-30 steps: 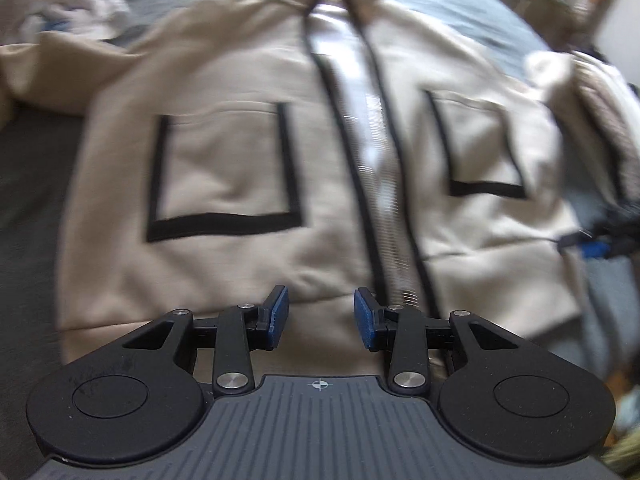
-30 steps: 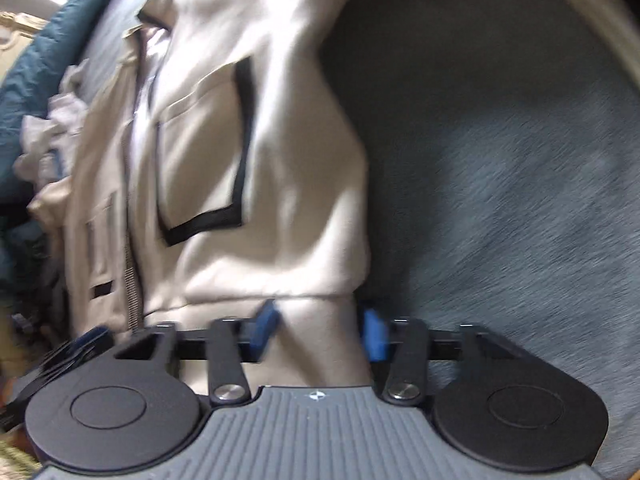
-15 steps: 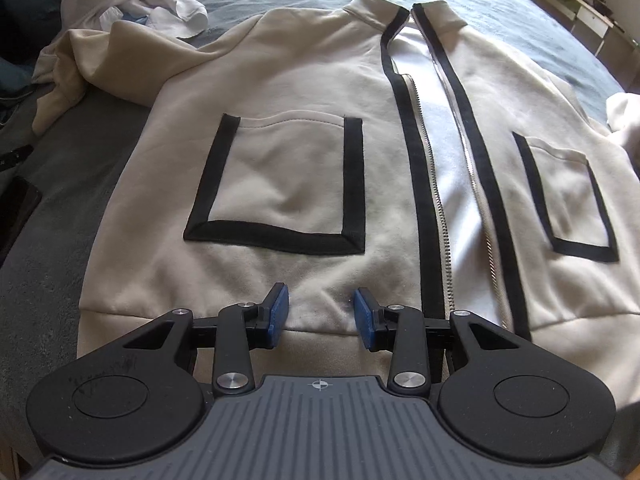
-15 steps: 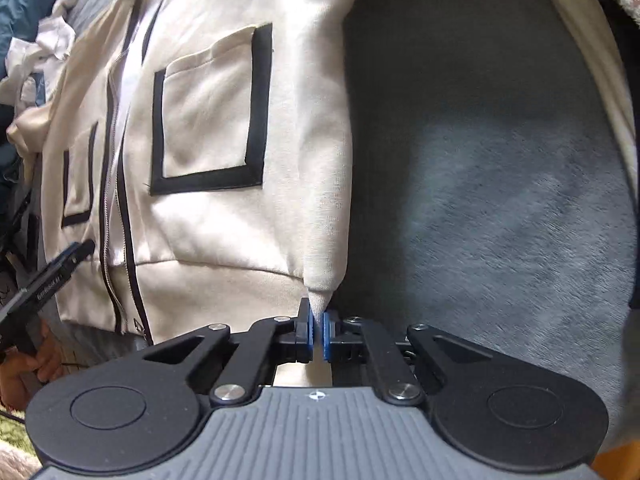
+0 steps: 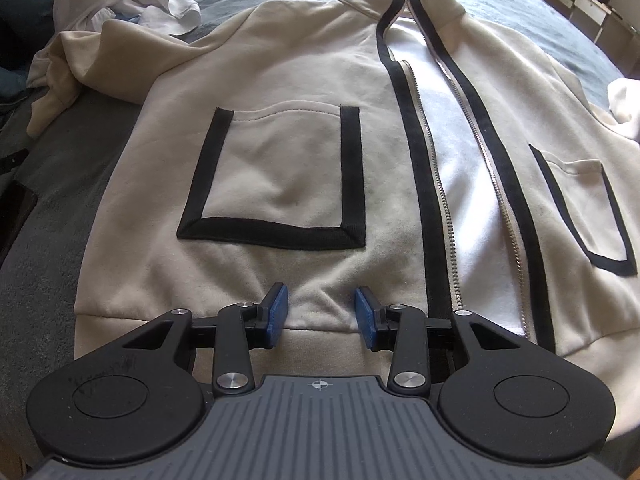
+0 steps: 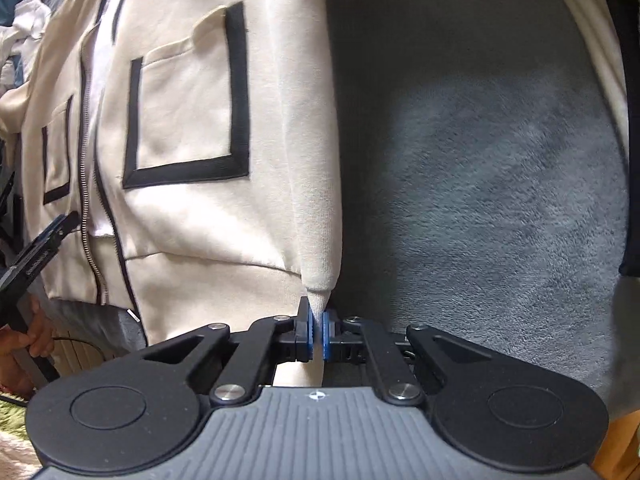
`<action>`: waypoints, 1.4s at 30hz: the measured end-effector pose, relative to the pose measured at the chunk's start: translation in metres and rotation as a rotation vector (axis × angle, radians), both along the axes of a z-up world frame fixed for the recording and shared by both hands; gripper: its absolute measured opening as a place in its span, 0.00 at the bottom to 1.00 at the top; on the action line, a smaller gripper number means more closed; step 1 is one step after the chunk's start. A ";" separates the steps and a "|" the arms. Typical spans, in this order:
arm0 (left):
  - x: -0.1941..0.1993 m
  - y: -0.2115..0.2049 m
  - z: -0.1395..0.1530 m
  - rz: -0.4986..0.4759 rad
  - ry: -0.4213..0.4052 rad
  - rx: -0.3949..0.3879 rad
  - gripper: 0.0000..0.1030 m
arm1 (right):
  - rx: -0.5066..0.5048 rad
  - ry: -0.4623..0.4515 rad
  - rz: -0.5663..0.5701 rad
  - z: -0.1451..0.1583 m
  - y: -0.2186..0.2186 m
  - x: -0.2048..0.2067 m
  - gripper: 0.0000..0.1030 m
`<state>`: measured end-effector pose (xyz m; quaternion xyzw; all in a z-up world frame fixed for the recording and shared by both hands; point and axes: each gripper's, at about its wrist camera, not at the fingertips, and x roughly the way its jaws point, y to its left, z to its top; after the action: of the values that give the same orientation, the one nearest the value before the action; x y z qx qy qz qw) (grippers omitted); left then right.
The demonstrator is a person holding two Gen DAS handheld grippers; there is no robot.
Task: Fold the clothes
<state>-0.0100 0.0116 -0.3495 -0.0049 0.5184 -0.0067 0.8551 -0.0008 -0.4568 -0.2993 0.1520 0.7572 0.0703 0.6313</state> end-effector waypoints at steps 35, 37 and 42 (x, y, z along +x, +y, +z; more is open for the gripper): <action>0.026 -0.025 -0.002 -0.089 -0.084 0.016 0.38 | 0.004 -0.214 -0.286 -0.025 0.000 0.054 0.42; 0.020 -0.022 0.006 -0.068 -0.091 0.020 0.38 | -0.047 -0.228 -0.228 -0.008 0.002 0.050 0.52; -0.013 -0.014 0.034 -0.003 -0.081 -0.117 0.38 | -0.080 -0.344 -0.081 0.046 0.016 0.046 0.52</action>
<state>-0.0227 -0.0025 -0.3155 -0.0538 0.4820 -0.0384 0.8737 0.0448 -0.4404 -0.2534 0.1429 0.6335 0.0395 0.7595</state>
